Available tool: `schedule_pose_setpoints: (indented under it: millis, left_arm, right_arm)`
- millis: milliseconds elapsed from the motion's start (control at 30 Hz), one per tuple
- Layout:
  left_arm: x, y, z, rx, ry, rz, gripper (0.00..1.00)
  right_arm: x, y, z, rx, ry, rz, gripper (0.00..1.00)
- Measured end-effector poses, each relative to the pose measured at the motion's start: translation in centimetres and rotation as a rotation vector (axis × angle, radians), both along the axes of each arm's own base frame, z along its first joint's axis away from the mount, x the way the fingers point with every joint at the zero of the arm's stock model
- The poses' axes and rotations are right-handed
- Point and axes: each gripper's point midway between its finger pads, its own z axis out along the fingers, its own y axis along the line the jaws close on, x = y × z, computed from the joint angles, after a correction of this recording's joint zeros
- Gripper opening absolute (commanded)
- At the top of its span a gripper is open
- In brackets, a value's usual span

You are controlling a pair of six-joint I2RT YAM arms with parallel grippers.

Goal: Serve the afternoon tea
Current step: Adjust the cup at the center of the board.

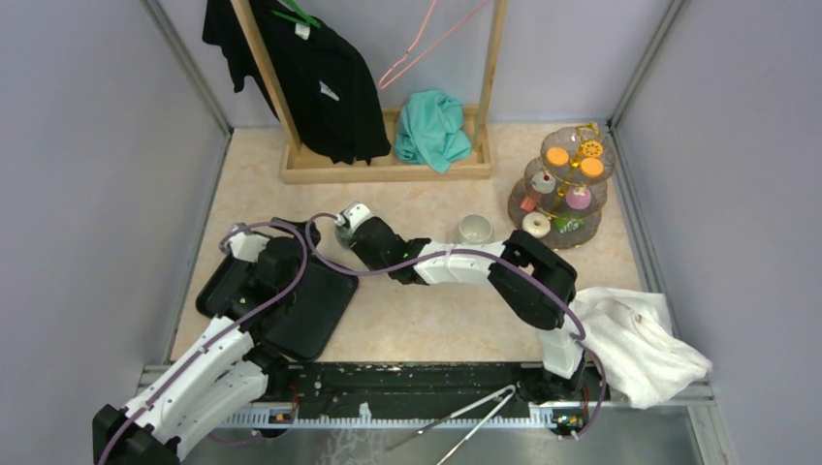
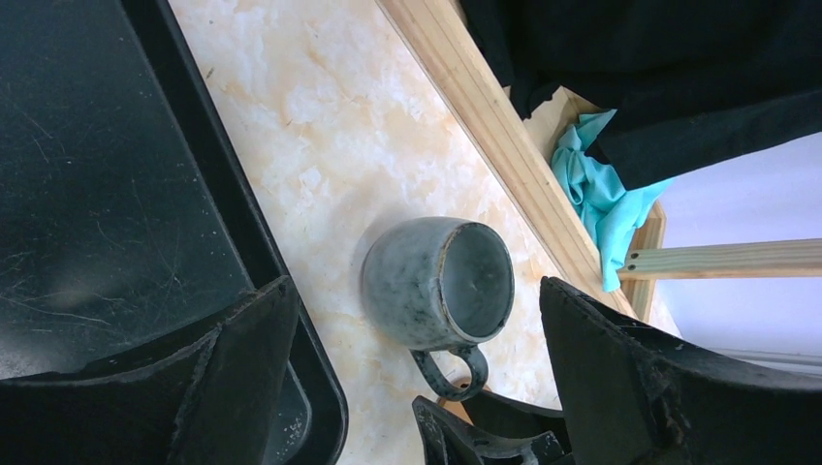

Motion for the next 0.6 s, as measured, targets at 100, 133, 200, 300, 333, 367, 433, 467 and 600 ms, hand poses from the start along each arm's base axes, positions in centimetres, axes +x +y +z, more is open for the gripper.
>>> schedule_pose_setpoints:
  millis: [100, 133, 200, 300, 333, 367, 433, 467, 600]
  left_arm:
    - [0.1, 0.1, 0.1, 0.0, -0.005, 0.002, 0.98]
    - [0.1, 0.1, 0.2, 0.0, -0.007, 0.002, 0.98]
    - [0.1, 0.1, 0.2, 0.003, -0.008, 0.0, 0.98]
    - [0.0, 0.3, 0.2, 0.009, -0.011, 0.001, 0.98]
    - [0.0, 0.3, 0.3, 0.009, -0.014, 0.001, 0.98]
    - [0.0, 0.3, 0.4, 0.009, -0.016, 0.002, 0.98]
    - [0.0, 0.4, 0.6, 0.01, -0.021, 0.0, 0.98]
    - [0.0, 0.4, 0.6, 0.01, -0.023, 0.0, 0.98]
    - [0.0, 0.4, 0.6, 0.019, -0.022, -0.004, 0.98]
  right_arm:
    - [-0.1, 0.1, -0.1, -0.01, 0.0, 0.025, 0.43]
    - [-0.2, 0.2, -0.1, -0.009, 0.003, 0.036, 0.43]
    - [-0.2, 0.3, -0.1, -0.004, 0.012, 0.053, 0.43]
    - [-0.1, 0.5, 0.0, 0.012, 0.03, 0.072, 0.43]
    - [0.0, 0.6, 0.1, 0.02, 0.036, 0.078, 0.43]
    - [0.2, 0.7, 0.2, 0.028, 0.04, 0.082, 0.43]
    - [0.6, 0.8, 0.6, 0.044, 0.044, 0.084, 0.43]
    - [1.0, 1.0, 1.0, 0.054, 0.042, 0.085, 0.43]
    - [1.9, 1.7, 2.1, 0.087, 0.035, 0.086, 0.42]
